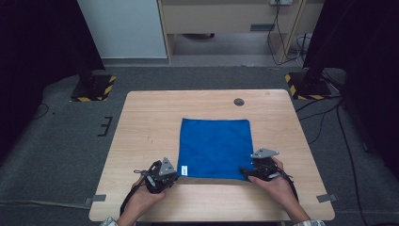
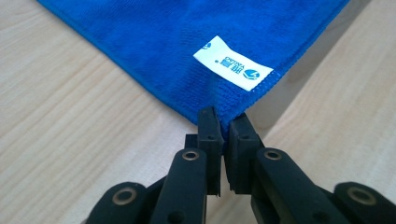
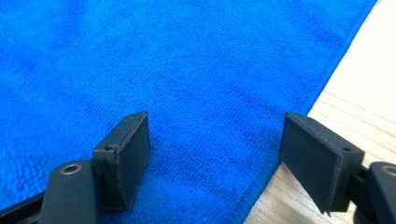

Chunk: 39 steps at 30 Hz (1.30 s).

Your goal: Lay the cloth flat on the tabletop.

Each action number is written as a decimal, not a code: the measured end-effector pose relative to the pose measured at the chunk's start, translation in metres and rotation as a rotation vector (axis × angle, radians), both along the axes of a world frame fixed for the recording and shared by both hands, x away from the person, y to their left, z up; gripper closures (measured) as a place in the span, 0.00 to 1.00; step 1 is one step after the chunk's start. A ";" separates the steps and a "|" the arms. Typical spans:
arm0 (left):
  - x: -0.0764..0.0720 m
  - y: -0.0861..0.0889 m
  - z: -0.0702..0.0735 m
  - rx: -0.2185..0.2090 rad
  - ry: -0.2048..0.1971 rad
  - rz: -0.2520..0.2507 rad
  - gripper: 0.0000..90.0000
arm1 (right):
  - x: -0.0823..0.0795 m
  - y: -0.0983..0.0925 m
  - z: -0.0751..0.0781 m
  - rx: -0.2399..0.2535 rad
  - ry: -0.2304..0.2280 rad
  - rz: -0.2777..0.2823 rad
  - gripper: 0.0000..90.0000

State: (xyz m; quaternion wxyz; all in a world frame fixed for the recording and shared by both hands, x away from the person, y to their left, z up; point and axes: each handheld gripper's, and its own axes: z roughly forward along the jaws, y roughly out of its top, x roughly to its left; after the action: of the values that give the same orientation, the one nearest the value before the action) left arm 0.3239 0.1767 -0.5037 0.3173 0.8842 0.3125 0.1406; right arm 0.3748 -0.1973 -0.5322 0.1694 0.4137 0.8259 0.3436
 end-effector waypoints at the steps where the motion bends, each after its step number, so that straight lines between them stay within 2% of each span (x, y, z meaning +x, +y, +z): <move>1: -0.001 0.000 0.000 0.001 0.001 0.000 0.93 | 0.000 0.000 0.000 0.000 -0.001 0.000 0.27; 3: -0.002 0.000 0.000 0.002 -0.002 0.001 0.87 | 0.000 -0.001 0.000 0.000 0.001 0.008 0.27; 5: -0.006 0.002 0.001 0.001 -0.013 0.013 0.75 | 0.000 -0.002 0.000 0.004 0.005 0.008 0.27; 6: -0.007 0.004 0.002 -0.005 -0.017 0.026 0.75 | 0.000 -0.002 0.000 0.004 0.005 0.008 0.27; 7: -0.009 0.008 0.003 -0.019 -0.018 0.036 0.70 | 0.001 -0.002 0.000 0.005 0.001 0.008 0.27; 8: -0.011 0.013 0.004 -0.036 -0.020 0.056 0.61 | 0.001 -0.003 0.000 0.004 -0.002 0.017 0.27; 11: -0.013 0.025 0.008 -0.092 -0.034 0.077 0.50 | 0.002 -0.003 0.000 0.006 0.000 0.021 0.26; 12: -0.013 0.025 0.008 -0.092 -0.034 0.077 0.46 | 0.002 -0.003 0.000 0.006 0.000 0.021 0.26; 13: -0.009 0.033 0.010 -0.144 -0.042 0.096 0.40 | 0.003 -0.003 0.000 0.006 -0.001 0.022 0.25; 16: -0.002 0.038 0.011 -0.206 -0.035 0.120 0.31 | 0.004 -0.002 0.003 0.026 -0.017 0.021 0.23; 18: 0.002 0.039 0.011 -0.211 -0.040 0.129 0.26 | 0.005 -0.002 0.006 0.049 -0.027 0.021 0.20; 20: 0.004 0.039 0.010 -0.213 -0.038 0.133 0.22 | 0.006 -0.001 0.007 0.059 -0.030 0.019 0.19; 26: 0.021 0.044 0.006 -0.229 -0.038 0.217 0.15 | 0.009 0.010 0.009 0.082 -0.042 0.028 0.14; 31: 0.032 0.050 0.003 -0.252 -0.048 0.266 0.11 | 0.008 0.028 0.015 0.087 -0.062 0.078 0.13; 33: 0.033 0.052 0.003 -0.259 -0.052 0.273 0.10 | 0.007 0.032 0.016 0.088 -0.062 0.091 0.13; 37: 0.031 0.062 0.008 -0.286 -0.089 0.292 0.09 | 0.004 0.054 0.017 0.077 -0.051 0.130 0.13; 39: 0.031 0.064 0.008 -0.287 -0.094 0.301 0.09 | 0.003 0.064 0.018 0.064 -0.049 0.146 0.14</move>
State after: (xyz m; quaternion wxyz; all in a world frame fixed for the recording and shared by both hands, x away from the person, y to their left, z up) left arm 0.3552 0.2405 -0.4959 0.4295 0.7659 0.4427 0.1814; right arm 0.3779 -0.1336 -0.5143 0.1506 0.3491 0.8381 0.3912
